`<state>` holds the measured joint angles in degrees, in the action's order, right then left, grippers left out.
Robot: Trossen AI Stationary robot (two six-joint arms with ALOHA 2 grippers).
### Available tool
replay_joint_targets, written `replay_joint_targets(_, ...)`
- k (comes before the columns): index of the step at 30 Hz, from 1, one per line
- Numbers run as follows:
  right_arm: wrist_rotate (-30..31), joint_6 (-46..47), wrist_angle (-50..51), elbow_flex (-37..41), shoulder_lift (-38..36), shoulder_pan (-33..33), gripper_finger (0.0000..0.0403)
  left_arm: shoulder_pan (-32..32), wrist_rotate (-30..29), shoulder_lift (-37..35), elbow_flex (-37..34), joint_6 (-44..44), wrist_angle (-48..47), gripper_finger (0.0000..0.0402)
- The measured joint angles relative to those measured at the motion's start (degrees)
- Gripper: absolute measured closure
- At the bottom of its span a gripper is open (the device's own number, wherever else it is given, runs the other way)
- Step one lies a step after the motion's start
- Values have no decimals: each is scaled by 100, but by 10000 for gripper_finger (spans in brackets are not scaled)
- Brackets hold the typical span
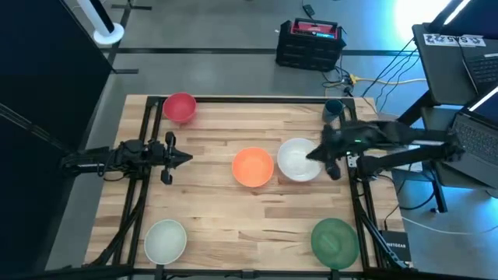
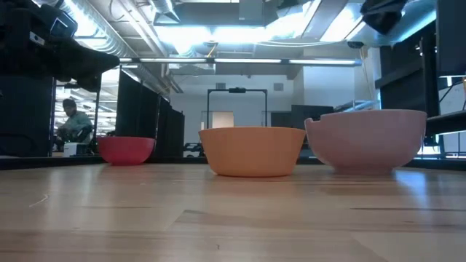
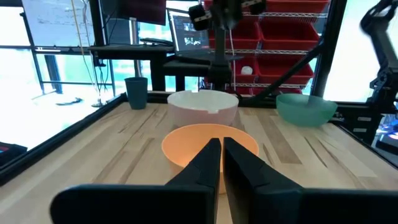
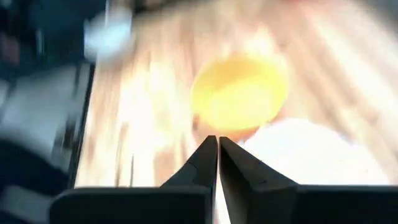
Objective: Nest bowls inside each other
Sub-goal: Stack the green bowl on top of the white bowl
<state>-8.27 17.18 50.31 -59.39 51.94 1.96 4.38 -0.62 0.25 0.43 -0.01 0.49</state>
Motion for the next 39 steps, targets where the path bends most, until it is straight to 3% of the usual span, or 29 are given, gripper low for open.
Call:
replay_joint_targets(3, -608, -258, 858, -798, 935, 359, 403, 0, 0, 0, 0, -1, 0, 402)
replay_joint_targets(8, -719, -221, 1852, -1476, 1933, 1708, 403, 0, 0, 0, 0, -6, 7, 402)
replay_joint_targets(12, -122, 691, 1911, -1435, 2302, 2891, 403, 0, 0, 0, 0, -265, 7, 402)
replay_joint_targets(16, 249, 1852, 1917, -1166, 2426, 3676, 400, 0, 0, 0, 0, -514, 11, 402)
replay_joint_targets(29, 402, 4266, 1518, -143, 2424, 4769, 313, 2, -2, 0, 0, -730, 13, 402)
replay_joint_targets(34, 310, 4613, 1251, 290, 2422, 5064, 268, 2, -2, 0, 0, -731, 13, 402)
replay_joint_targets(39, 158, 4920, 871, 728, 2419, 5186, 256, 4, -2, 0, 0, -751, 13, 402)
